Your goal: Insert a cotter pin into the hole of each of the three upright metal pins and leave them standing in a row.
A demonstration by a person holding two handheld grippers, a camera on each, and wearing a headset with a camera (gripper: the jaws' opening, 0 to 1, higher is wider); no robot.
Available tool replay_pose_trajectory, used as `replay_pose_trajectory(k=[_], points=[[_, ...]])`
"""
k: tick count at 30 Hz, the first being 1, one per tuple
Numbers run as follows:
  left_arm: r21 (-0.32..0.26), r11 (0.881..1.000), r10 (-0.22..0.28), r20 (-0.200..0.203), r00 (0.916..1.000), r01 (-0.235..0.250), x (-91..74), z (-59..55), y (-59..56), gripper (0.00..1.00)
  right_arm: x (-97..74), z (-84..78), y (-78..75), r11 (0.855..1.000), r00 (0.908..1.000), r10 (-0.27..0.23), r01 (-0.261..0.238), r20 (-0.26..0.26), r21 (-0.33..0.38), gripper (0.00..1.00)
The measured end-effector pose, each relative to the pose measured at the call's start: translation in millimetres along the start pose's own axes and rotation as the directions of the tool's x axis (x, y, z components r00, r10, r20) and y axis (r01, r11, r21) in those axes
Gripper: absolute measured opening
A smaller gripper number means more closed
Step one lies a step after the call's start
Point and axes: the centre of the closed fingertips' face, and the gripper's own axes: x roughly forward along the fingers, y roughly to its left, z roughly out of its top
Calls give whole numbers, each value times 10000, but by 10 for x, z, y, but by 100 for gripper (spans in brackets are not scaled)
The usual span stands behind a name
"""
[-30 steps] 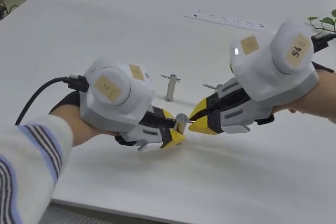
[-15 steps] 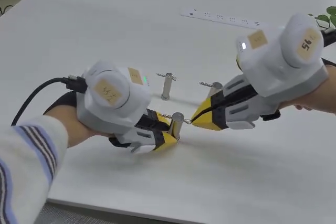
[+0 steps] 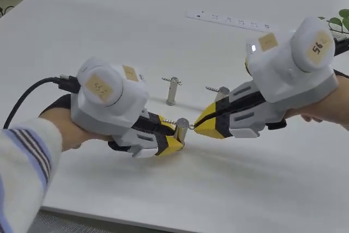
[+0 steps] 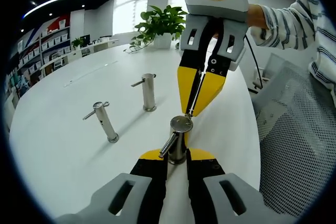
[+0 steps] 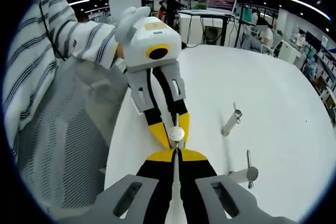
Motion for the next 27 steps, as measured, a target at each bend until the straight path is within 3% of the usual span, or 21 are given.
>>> replay_pose_trajectory(k=[4, 7, 12, 17, 21, 23, 27], points=[[-135, 9999, 35, 108, 9999, -34, -29, 7, 8, 18, -2, 10, 4, 10000, 9997, -18, 17, 226, 43, 6], [-335, 9991, -256, 226, 9994, 264, -46, -8, -45, 23, 6, 38, 20, 9999, 9991, 27, -33, 425, 139, 15], [-367, 9989, -265, 501, 9984, 284, -54, 27, -49, 38, 52, 81, 13, 9996, 9979, -80, 63, 637, 266, 22], [-640, 9979, 103, 447, 9989, -75, -87, -20, 14, 65, 133, 92, 23, 9996, 9981, -81, 65, 611, 258, 28], [-466, 9980, 470, 736, 9962, -436, -117, 40, 85, 77, 190, 123, 16, 9996, 9979, -93, 76, 639, 264, 29], [-152, 9963, 850, 709, 9939, -841, -132, 44, 150, 84, 220, 139, 23, 9997, 9980, -33, 18, 628, 233, 29], [-241, 9955, 928, 734, 9930, -912, -151, 38, 168, 96, 279, 156, 27, 10000, 9986, 57, -61, 518, 72, 29]])
